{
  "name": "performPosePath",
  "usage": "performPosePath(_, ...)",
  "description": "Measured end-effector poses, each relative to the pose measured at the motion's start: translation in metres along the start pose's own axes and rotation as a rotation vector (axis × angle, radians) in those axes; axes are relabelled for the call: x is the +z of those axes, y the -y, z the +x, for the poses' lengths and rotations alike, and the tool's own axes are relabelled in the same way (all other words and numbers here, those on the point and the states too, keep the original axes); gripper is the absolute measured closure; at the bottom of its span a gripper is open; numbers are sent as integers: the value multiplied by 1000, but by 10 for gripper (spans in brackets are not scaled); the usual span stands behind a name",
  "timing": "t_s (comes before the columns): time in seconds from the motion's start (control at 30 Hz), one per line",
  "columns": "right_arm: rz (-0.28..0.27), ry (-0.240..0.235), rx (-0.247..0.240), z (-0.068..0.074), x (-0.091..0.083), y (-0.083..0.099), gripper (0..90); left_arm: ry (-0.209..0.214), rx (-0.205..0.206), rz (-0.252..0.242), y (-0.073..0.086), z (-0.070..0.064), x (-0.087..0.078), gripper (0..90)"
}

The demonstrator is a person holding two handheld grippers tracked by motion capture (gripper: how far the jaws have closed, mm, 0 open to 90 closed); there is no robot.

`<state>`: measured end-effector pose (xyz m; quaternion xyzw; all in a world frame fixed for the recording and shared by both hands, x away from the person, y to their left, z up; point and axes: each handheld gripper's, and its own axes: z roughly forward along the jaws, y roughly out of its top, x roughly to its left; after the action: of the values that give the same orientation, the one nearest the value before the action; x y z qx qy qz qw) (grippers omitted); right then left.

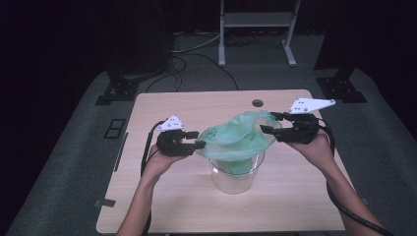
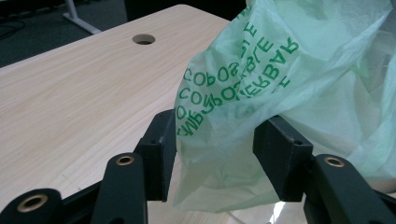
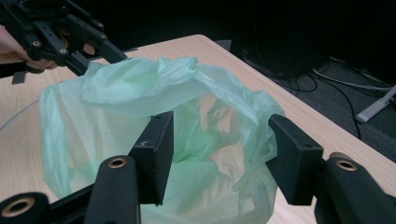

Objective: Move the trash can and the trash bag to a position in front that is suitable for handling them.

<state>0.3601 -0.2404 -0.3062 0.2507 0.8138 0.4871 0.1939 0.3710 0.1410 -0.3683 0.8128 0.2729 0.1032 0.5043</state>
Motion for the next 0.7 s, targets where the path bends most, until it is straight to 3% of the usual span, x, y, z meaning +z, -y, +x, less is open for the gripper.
performPosePath(0.13,8,9,-13,3,-2,1,425,-11,-11,-2,2,1,-4,479)
performPosePath(0.47,12,10,13,-2,-9,10,428,-10,-12,-4,4,2,-5,578)
performPosePath(0.67,4,24,24,-5,-12,12,473,-16,-13,-23,1,2,-5,691)
performPosePath(0.7,3,28,21,-5,-12,11,512,-17,-13,-29,0,2,-6,716)
